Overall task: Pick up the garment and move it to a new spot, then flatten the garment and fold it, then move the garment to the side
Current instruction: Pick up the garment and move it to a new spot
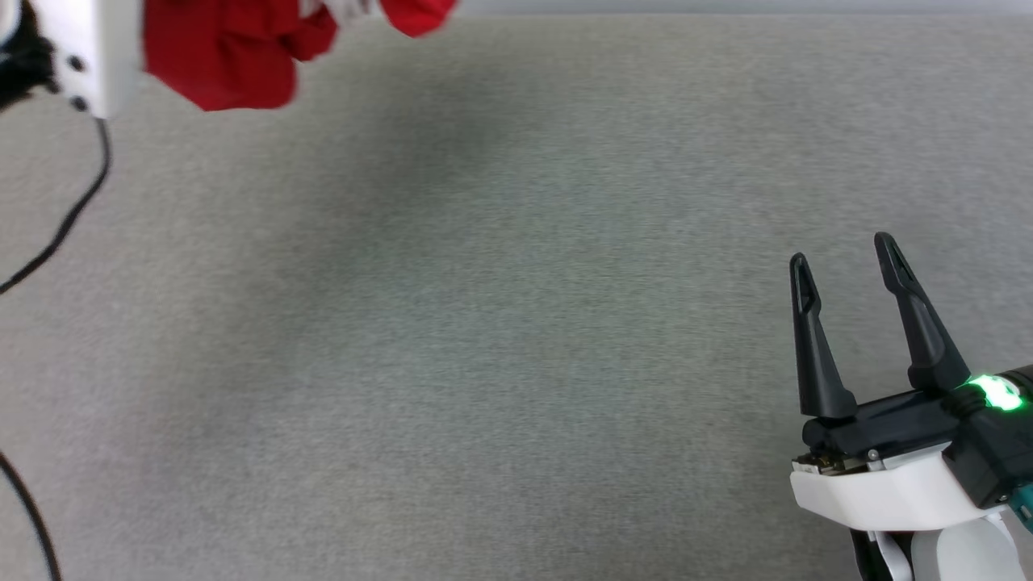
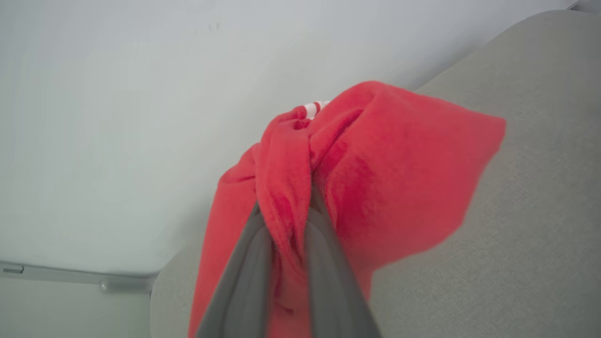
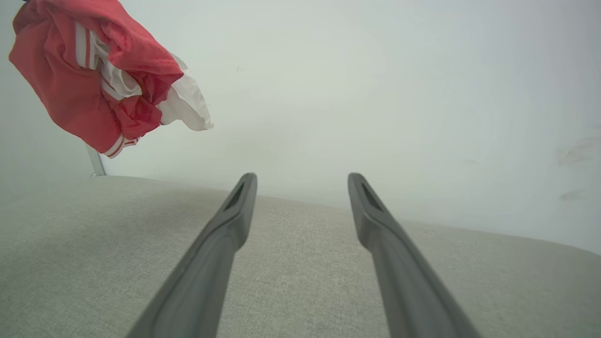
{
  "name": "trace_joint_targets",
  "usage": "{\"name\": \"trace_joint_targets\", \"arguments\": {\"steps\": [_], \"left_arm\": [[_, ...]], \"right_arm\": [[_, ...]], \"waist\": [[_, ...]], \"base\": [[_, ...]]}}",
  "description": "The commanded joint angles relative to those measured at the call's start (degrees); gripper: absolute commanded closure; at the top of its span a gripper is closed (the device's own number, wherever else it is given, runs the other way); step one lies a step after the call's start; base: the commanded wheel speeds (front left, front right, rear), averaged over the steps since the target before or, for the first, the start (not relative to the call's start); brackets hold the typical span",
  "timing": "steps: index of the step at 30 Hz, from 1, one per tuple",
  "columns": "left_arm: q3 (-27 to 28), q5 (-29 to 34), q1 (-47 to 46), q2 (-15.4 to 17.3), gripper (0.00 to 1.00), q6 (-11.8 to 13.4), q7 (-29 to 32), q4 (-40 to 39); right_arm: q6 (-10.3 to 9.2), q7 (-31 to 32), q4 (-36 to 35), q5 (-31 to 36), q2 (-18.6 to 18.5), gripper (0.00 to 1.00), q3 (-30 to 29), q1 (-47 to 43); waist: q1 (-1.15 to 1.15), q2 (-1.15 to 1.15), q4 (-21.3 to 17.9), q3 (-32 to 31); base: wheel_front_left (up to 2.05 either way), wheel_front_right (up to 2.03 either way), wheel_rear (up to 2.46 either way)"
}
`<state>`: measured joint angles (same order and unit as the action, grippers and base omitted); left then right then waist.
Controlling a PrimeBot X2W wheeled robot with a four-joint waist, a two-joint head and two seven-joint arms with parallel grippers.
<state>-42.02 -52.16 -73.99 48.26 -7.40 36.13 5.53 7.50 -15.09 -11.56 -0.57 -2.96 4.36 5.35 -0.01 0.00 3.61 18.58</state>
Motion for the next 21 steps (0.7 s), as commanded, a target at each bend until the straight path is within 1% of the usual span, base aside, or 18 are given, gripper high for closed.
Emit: {"name": "trace_joint_targets", "arguments": {"steps": [1, 6, 12, 16, 21], "left_arm": [[-0.2, 0.0, -0.7, -0.6, 1.00, 0.0, -0.3, -0.8], [-3.6, 1.3, -0.3, -3.9, 1.00, 0.0, 0.1, -5.4], [-9.8, 2.5, 2.7, -8.3, 1.00, 0.0, -0.7, -8.2], [-15.4, 2.9, 6.5, -10.8, 1.00, 0.0, -1.8, -8.2], [-22.7, 2.2, 12.6, -13.9, 1.00, 0.0, -4.7, -5.7]], "right_arm": [[-0.02, -0.1, 0.1, -0.2, 0.1, 0.00, 0.1, -0.7], [-0.02, -0.1, 0.5, -1.3, 0.2, 0.00, -0.7, -0.6], [-0.02, -0.1, 1.1, -2.3, 0.2, 0.00, -2.2, -0.5], [-0.02, -0.1, 1.5, -2.9, 0.2, 0.00, -3.4, -0.3], [-0.02, -0.1, 2.0, -3.3, 0.1, 0.00, -4.7, 0.1]], "waist": [[0.01, 0.00, -2.0, -0.6], [0.01, 0.00, -5.5, -0.5], [0.01, 0.00, -8.9, 0.3], [0.01, 0.00, -10.4, 1.1], [0.01, 0.00, -11.2, 2.2]], "base": [[0.00, 0.00, 0.00], [0.00, 0.00, 0.00], [0.00, 0.00, 0.00], [0.00, 0.00, 0.00], [0.00, 0.00, 0.00]]}}
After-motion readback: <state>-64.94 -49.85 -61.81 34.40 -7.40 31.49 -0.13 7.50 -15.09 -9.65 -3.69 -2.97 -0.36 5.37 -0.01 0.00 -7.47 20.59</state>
